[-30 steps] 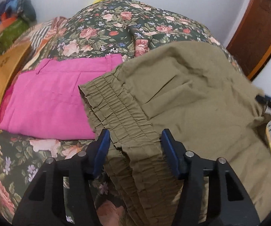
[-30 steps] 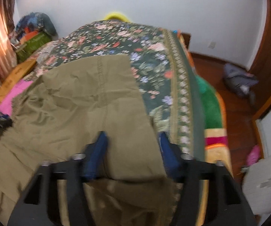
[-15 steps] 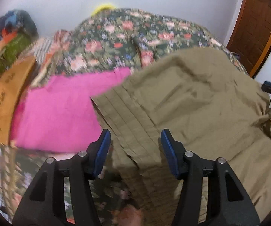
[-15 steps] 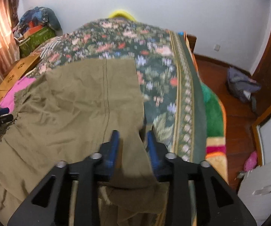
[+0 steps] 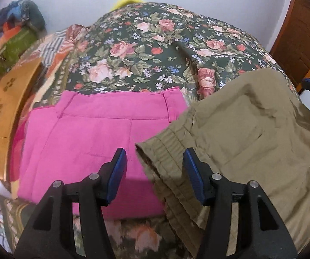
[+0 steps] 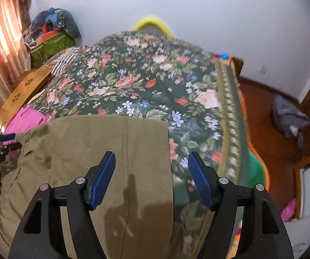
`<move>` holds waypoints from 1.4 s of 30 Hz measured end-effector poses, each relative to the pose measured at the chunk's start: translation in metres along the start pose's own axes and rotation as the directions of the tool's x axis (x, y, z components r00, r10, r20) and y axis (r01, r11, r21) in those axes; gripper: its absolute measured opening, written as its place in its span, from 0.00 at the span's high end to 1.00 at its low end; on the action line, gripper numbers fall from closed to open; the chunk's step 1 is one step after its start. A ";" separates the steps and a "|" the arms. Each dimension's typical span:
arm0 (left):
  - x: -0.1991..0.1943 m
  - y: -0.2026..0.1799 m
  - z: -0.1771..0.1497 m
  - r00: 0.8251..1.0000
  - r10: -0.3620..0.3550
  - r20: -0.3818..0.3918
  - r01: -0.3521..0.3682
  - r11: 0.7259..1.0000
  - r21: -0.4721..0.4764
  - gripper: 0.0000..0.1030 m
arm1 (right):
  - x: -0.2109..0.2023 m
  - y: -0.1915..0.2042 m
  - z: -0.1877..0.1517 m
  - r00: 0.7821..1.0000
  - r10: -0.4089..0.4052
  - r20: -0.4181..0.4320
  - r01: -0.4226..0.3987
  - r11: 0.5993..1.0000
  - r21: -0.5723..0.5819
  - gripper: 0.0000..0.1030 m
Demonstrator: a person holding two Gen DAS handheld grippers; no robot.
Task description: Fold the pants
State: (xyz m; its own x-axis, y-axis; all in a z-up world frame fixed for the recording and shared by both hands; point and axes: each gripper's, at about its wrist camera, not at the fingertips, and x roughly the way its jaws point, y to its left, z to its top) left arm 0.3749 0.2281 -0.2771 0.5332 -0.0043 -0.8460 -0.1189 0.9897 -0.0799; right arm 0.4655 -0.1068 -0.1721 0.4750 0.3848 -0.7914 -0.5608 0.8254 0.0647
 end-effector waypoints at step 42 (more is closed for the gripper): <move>-0.145 -0.026 0.042 0.963 -0.037 0.267 0.027 0.999 0.039 0.91 | -0.093 0.027 0.047 0.948 0.070 0.311 -0.073 0.997 -0.004 0.89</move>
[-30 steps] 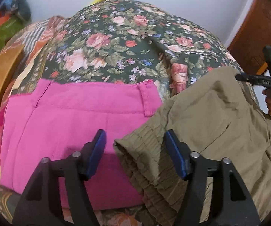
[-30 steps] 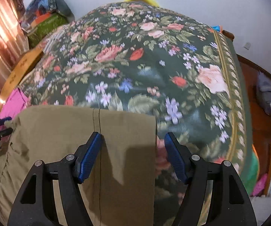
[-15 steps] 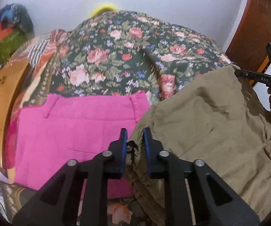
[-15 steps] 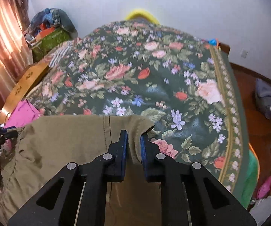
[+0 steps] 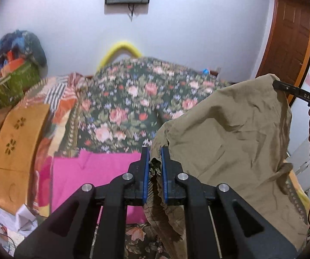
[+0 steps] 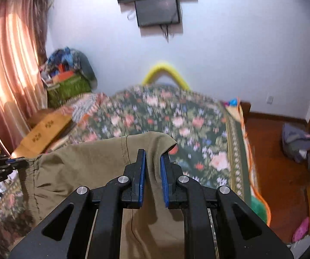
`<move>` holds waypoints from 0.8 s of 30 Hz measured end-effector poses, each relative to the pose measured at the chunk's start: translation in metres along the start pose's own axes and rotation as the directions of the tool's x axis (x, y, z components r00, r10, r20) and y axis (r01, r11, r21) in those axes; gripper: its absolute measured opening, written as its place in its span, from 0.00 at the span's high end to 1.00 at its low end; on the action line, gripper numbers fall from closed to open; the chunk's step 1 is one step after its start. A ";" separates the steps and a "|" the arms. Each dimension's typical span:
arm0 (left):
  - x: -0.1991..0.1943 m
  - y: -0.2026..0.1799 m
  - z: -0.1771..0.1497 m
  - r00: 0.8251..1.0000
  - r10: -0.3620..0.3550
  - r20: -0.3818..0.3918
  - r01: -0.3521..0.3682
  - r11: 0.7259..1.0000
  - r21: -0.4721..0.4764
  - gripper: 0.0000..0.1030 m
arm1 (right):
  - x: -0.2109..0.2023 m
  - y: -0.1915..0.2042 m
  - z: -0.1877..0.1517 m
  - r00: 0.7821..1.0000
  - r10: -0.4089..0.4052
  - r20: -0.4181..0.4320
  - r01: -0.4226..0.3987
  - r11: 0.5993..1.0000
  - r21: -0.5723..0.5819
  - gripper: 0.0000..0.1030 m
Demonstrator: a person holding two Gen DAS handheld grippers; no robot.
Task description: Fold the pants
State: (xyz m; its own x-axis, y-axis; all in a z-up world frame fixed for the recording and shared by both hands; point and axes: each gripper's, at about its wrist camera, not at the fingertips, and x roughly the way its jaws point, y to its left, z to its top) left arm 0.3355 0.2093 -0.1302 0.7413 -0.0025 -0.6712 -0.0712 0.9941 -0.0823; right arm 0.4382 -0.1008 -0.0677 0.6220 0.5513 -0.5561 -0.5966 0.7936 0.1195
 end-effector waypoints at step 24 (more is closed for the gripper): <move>-0.112 -0.043 -0.074 0.995 -0.102 0.008 0.102 0.993 0.053 0.91 | -0.144 0.027 -0.083 0.999 0.039 0.003 -0.039 0.996 0.078 0.89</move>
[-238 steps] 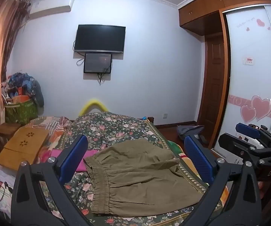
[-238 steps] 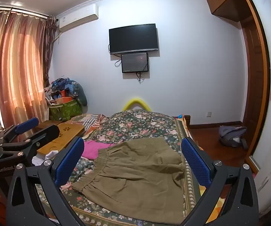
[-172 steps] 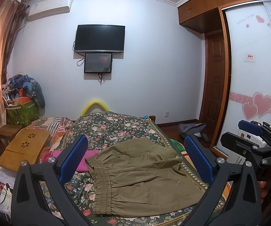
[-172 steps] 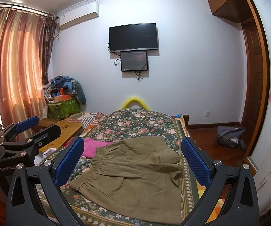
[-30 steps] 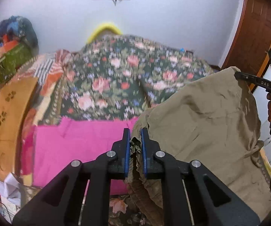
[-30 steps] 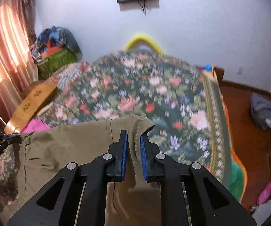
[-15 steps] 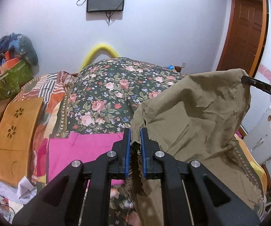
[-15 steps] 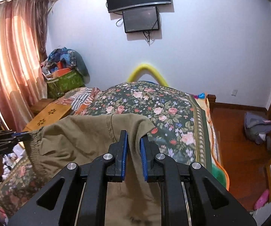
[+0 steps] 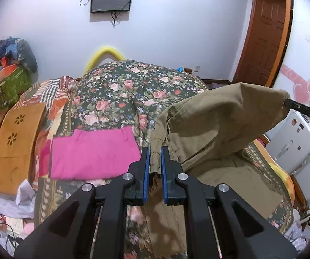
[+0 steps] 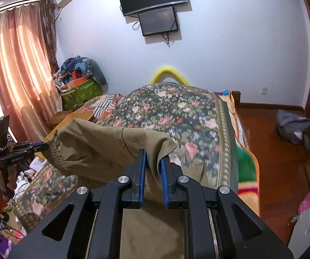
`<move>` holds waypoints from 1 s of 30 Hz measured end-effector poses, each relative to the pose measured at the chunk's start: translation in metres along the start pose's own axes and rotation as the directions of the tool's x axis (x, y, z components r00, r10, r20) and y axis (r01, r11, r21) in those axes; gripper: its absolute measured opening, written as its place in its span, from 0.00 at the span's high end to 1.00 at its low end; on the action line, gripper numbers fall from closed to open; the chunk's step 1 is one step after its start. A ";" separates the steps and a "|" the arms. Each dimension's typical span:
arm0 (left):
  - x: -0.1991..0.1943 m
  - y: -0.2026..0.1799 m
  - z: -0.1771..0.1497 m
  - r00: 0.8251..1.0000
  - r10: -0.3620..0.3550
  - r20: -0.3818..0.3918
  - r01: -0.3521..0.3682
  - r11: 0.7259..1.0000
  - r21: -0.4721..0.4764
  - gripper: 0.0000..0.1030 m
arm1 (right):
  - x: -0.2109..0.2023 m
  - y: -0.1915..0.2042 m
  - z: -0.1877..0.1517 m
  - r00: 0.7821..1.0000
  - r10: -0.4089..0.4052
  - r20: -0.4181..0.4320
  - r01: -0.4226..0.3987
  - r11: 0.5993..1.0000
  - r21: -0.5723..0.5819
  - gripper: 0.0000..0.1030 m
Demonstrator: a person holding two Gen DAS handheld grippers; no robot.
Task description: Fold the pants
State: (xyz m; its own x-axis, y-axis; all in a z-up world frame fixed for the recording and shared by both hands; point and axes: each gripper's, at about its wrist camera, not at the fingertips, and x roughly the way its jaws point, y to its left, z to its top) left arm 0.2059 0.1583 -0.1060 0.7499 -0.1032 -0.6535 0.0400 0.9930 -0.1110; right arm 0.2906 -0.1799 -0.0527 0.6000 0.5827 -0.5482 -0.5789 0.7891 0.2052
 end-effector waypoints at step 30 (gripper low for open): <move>-0.002 -0.034 -0.143 0.987 -0.005 -0.160 0.001 1.000 -0.021 0.90 | -0.049 -0.004 -0.162 0.980 -0.044 -0.196 0.078 0.982 0.172 0.91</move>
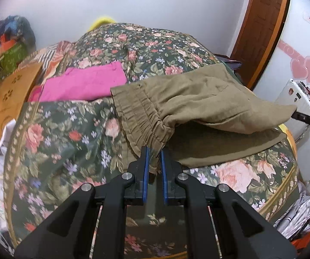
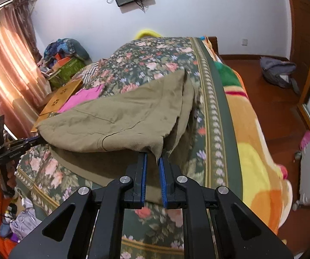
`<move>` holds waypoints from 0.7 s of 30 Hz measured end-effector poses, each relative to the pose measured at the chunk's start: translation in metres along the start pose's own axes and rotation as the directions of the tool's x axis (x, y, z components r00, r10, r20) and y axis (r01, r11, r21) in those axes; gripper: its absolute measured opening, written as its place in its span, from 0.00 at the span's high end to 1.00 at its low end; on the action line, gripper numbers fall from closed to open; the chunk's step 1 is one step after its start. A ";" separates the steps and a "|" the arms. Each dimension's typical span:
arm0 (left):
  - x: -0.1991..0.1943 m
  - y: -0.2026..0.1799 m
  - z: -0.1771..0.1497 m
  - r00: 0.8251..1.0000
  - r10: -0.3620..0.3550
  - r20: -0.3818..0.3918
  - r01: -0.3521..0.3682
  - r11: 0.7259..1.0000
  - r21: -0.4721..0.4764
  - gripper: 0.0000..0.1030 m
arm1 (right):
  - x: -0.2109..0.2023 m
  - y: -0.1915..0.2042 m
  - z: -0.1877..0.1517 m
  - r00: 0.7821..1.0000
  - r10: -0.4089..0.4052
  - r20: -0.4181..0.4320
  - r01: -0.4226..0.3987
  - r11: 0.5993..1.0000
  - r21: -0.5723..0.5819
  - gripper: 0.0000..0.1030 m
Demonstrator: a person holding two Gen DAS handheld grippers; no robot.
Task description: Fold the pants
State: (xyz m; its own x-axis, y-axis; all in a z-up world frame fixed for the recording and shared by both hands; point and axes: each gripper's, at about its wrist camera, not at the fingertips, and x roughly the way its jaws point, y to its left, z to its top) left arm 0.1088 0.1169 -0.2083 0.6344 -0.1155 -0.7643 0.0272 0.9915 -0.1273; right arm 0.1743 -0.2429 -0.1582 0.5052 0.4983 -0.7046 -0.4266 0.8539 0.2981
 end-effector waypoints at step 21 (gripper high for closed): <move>-0.036 -0.011 0.034 0.996 0.044 0.075 -0.044 0.999 0.001 0.68 | -0.018 0.012 0.005 0.997 -0.062 0.052 0.064 0.998 -0.027 0.87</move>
State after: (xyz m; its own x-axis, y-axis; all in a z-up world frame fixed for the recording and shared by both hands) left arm 0.1120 0.1122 -0.1579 0.6909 -0.0671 -0.7199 0.0001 0.9957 -0.0928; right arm 0.1637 -0.2405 -0.1387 0.5690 0.4513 -0.6875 -0.4137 0.8796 0.2351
